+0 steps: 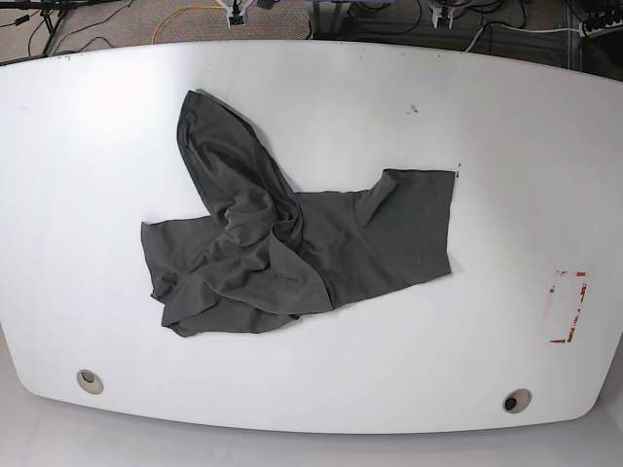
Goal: Fold the T-shirt properly
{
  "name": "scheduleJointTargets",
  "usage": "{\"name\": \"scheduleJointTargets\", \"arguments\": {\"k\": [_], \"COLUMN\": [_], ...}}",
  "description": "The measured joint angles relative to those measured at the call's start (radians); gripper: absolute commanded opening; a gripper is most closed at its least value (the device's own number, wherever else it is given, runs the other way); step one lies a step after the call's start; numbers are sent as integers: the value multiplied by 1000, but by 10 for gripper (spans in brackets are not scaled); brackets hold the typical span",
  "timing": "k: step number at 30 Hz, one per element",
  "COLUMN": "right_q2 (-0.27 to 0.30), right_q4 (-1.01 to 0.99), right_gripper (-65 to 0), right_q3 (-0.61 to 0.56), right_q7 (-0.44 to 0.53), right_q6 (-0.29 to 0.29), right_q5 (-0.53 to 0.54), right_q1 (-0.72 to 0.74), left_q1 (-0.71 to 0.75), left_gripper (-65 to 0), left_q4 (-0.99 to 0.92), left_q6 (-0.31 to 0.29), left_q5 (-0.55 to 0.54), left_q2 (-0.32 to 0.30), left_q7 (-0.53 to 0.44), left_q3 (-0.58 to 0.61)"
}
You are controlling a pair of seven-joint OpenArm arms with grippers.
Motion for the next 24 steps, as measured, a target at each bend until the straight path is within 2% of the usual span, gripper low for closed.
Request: {"name": "scheduleJointTargets", "arguments": {"k": [13,24], "right_q2": [1,0], "right_q4": [77,33], "right_gripper": [-536,-535], "right_q3": [0,2], "right_q7": [8,-3], "right_q6": [18,0], "right_q5": [0,1], "right_q1": [-18,-22], "left_q1": [33,13], "left_gripper": [-295,-287], "left_q4": [154,83], "left_q6": [0,-1], "left_q5": [0,-5], "left_q2": [-2,-3], "left_q7": [10,3], "left_q3": [-4,-2]}}
